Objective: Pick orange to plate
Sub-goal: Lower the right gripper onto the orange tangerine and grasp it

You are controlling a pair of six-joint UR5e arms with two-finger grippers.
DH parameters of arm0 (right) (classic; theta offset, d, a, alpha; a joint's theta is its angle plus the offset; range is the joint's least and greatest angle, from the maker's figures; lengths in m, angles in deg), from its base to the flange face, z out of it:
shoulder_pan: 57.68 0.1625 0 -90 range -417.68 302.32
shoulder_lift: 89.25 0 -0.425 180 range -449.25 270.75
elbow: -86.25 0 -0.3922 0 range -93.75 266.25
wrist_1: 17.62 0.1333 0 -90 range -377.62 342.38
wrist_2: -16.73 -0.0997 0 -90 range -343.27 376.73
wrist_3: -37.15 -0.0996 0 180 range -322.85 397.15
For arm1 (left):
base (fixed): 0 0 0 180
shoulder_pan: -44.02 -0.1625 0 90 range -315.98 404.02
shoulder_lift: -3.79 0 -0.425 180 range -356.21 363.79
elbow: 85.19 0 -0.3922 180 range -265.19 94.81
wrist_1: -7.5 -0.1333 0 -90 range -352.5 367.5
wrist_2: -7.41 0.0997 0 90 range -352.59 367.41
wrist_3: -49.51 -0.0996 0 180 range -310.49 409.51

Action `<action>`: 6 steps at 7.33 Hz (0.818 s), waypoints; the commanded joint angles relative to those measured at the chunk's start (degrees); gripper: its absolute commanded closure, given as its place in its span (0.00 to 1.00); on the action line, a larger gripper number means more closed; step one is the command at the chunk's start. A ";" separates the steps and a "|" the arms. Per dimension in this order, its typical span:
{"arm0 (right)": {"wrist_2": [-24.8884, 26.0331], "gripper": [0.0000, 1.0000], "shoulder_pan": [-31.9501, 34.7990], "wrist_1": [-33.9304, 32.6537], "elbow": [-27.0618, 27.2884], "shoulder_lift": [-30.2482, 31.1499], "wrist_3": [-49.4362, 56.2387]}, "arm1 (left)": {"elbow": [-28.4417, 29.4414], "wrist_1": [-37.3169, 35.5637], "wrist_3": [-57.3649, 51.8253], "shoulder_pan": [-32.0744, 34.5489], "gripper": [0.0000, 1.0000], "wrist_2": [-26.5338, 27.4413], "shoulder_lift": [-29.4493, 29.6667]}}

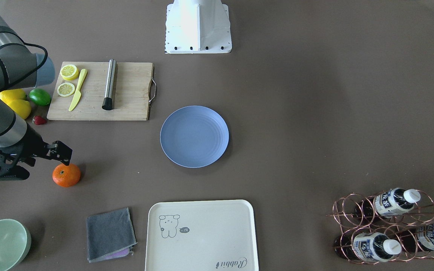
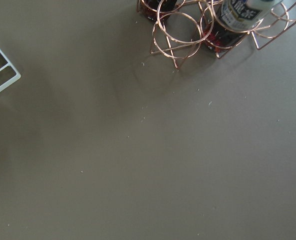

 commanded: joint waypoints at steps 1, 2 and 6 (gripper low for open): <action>0.46 0.00 -1.14 8.58 -7.80 -1.00 -0.13 | -0.17 0.16 -0.34 0.20 0.02 -0.11 -1.16; 0.89 0.01 -1.75 8.62 -7.83 -1.01 -0.13 | -0.35 0.16 -0.43 0.20 0.02 -0.20 -1.78; 3.26 0.01 -3.95 8.62 -8.54 -0.65 -0.22 | -0.44 0.24 -0.43 0.20 0.02 -0.47 -2.48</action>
